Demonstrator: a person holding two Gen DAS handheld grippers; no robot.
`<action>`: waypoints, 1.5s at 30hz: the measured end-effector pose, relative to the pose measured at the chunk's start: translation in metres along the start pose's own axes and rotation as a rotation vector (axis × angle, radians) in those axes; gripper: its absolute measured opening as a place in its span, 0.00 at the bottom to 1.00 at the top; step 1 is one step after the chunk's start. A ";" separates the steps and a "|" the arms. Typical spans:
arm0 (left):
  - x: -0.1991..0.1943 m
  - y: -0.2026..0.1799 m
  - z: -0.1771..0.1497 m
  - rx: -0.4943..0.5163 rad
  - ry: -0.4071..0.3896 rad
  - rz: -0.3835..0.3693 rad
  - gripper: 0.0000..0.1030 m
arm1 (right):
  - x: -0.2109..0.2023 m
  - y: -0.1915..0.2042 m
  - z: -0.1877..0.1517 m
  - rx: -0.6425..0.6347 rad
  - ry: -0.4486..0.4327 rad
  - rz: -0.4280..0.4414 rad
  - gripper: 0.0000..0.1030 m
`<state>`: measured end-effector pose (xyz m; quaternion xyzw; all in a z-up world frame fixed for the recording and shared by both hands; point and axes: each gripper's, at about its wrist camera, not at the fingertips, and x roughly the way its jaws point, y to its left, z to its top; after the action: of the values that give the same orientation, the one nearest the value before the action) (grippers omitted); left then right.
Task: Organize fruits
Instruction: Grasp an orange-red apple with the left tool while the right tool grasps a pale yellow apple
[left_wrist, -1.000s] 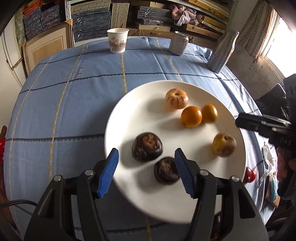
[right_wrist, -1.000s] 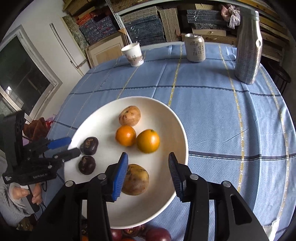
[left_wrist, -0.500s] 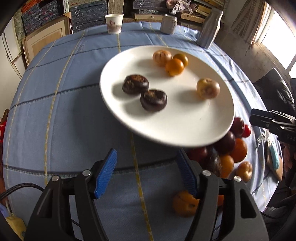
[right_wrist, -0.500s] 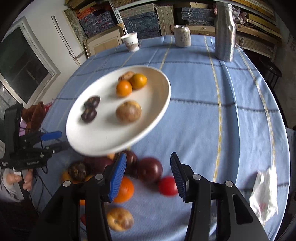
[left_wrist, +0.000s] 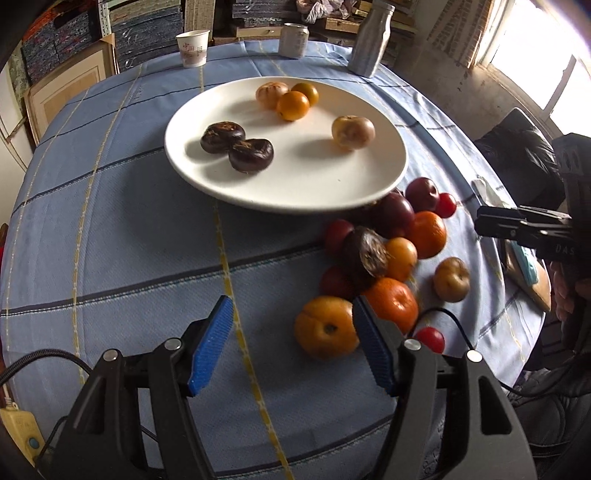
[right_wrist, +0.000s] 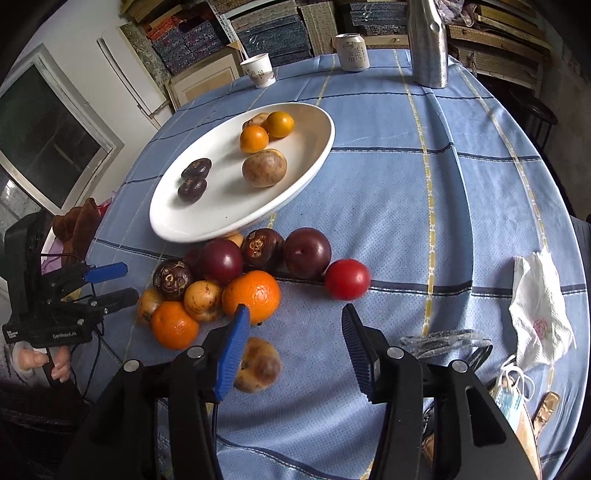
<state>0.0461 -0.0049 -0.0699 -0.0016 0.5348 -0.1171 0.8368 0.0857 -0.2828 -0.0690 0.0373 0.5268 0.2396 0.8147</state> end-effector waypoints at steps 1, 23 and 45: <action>0.001 -0.002 -0.001 0.004 0.004 -0.001 0.64 | -0.001 0.001 -0.001 -0.001 0.000 -0.001 0.51; 0.025 -0.005 -0.017 -0.018 0.025 -0.101 0.63 | -0.018 -0.008 -0.026 0.018 0.011 -0.039 0.53; 0.020 0.001 -0.024 -0.052 -0.011 -0.061 0.70 | -0.032 -0.019 -0.035 0.017 0.006 -0.060 0.55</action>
<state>0.0328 -0.0045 -0.0989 -0.0403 0.5330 -0.1285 0.8353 0.0510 -0.3199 -0.0640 0.0277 0.5319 0.2110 0.8196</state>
